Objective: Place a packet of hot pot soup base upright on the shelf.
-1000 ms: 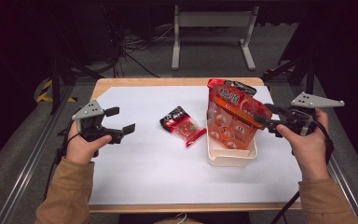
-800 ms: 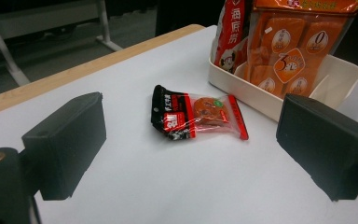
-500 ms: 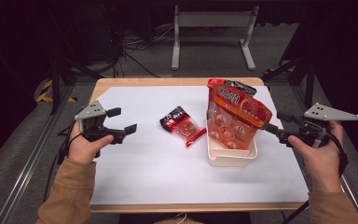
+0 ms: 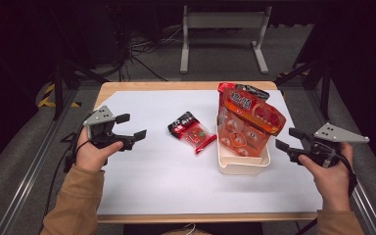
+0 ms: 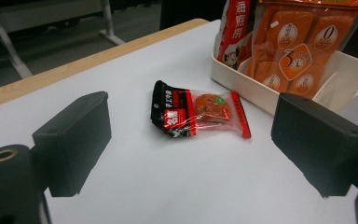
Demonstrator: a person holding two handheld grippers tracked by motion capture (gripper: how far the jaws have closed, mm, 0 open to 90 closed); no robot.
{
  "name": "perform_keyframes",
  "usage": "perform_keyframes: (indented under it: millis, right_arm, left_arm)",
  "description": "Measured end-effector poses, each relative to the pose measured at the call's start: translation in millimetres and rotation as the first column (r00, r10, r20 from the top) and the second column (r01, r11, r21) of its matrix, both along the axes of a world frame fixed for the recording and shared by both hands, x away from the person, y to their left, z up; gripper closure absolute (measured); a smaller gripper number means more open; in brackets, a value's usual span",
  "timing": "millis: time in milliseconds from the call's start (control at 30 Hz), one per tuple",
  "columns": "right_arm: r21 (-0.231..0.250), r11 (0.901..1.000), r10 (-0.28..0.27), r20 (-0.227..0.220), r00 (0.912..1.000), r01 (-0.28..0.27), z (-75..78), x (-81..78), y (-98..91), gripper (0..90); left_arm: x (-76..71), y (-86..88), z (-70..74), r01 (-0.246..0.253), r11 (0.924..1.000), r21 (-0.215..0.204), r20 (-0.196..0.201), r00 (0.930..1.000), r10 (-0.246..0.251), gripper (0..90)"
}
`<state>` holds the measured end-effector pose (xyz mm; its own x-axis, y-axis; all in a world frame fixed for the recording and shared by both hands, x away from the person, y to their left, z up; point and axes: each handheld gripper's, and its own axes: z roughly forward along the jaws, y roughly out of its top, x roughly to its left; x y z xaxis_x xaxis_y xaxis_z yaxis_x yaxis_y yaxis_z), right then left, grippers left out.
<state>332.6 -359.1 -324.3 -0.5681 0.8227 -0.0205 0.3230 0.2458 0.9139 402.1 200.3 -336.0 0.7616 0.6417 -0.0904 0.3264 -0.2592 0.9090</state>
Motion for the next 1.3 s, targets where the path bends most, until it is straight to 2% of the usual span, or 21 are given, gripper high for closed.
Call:
perform_keyframes:
  millis: [267,433,500,667,800,967,1100,1233,1267,1300]
  right_arm:
    - [-0.036,0.9994,-0.001,-0.025,0.9997,0.001,-14.7,3.9,0.3,32.7]
    - [-0.029,0.9995,-0.015,-0.026,0.9996,0.014,-19.5,2.4,-4.8,32.7]
    - [-0.029,0.9994,-0.019,-0.02,0.9996,0.018,-22.6,1.5,-6.8,32.7]
    - [-0.024,0.9995,-0.02,-0.046,0.9987,0.018,-32.7,2.5,-13.1,32.7]
    - [-0.025,0.9993,-0.03,-0.042,0.9986,0.029,-39.2,4.3,-19.4,32.8]
    - [-0.023,0.9988,-0.044,-0.046,0.998,0.043,-44.4,6.0,-23.6,32.9]
    - [-0.023,0.9985,-0.05,-0.044,0.9978,0.049,-45.7,6.7,-25.3,32.9]
    - [-0.021,0.9987,-0.048,-0.047,0.9977,0.047,-46.3,7.2,-25.6,33.1]
    - [-0.018,0.9988,-0.047,-0.05,0.9976,0.047,-46.6,7.3,-25.4,34.2]
    - [-0.013,0.9989,-0.045,-0.057,0.9973,0.044,-46.9,7.2,-25.0,34.7]
  left_arm:
    - [6.0,-7.2,-4.5,-0.006,0.9999,0.01,-0.003,1.0,0.006,13.7]
    - [13.5,-14.9,-8.1,-0.017,0.9993,-0.033,0.01,0.9998,0.017,15.0]
    - [15.8,-16.3,-9.4,-0.017,0.9993,-0.033,0.009,0.9998,0.018,15.7]
    - [29.8,-23.4,-19.1,-0.025,0.9993,-0.026,0.006,0.9997,0.026,16.8]
    - [39.0,-28.3,-26.6,-0.041,0.999,-0.02,-0.001,0.9992,0.041,16.9]
    - [46.5,-37.3,-32.7,-0.032,0.9991,-0.027,-0.015,0.9994,0.032,17.1]
    - [53.9,-46.5,-35.2,-0.012,0.9999,-0.009,-0.038,0.9992,0.012,19.3]
    - [61.9,-57.5,-34.3,0.017,0.9995,0.026,-0.035,0.9993,-0.016,21.4]
    - [61.9,-57.5,-34.3,0.017,0.9995,0.026,-0.035,0.9993,-0.016,21.9]
    - [65.3,-62.6,-35.4,0.024,0.9997,0.006,-0.047,0.9986,-0.024,23.1]
